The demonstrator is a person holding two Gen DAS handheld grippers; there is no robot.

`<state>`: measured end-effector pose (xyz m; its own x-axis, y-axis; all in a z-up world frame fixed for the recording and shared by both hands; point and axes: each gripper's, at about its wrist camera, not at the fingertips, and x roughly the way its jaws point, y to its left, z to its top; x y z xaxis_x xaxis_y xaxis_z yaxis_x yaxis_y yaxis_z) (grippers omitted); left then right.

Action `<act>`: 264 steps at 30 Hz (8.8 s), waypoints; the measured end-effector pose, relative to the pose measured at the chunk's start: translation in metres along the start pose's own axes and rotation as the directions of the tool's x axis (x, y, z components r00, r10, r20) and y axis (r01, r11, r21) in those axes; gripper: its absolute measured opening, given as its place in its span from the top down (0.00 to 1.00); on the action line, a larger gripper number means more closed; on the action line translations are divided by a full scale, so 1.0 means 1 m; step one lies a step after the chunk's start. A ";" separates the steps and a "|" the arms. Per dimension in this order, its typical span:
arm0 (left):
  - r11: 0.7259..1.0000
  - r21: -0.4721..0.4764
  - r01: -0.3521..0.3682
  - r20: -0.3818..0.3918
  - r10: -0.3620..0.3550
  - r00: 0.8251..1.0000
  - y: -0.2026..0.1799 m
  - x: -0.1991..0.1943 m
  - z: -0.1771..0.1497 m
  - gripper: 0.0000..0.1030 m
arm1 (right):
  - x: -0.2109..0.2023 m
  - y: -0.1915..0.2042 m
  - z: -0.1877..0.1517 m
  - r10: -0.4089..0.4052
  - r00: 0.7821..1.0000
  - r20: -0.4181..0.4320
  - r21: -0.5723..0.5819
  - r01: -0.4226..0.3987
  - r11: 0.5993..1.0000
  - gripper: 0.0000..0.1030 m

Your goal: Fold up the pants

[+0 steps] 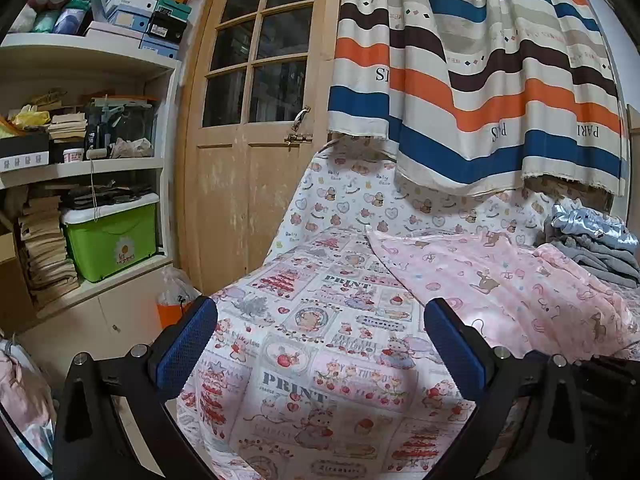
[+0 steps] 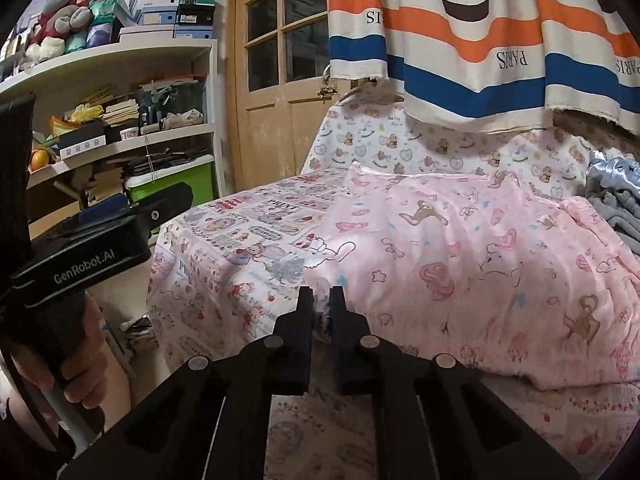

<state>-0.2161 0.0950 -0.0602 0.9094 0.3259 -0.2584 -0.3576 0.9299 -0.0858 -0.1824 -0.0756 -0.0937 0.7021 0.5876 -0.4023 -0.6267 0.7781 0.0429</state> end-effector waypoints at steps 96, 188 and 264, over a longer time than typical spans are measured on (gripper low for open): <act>0.966 0.102 0.237 -0.337 -0.190 0.922 -0.286 0.335 0.110 0.35 | 0.073 -0.446 0.163 -0.608 0.686 -0.399 0.131 0.699 0.703 0.97; 0.998 0.047 0.042 -0.084 -0.038 0.996 -0.011 0.031 0.011 0.00 | -0.004 0.009 -0.006 -0.034 0.999 -0.008 -0.212 0.031 0.977 0.67; 0.926 0.018 0.377 -0.432 -0.333 0.838 -0.248 0.323 0.210 0.99 | -0.088 -0.114 0.030 -0.166 0.956 0.242 0.210 0.115 0.971 0.93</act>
<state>0.2112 0.0061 0.0799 0.7894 -0.1102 -0.6039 0.0158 0.9871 -0.1595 -0.1620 -0.2096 -0.0355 0.8569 0.4866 -0.1703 -0.4566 0.8697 0.1876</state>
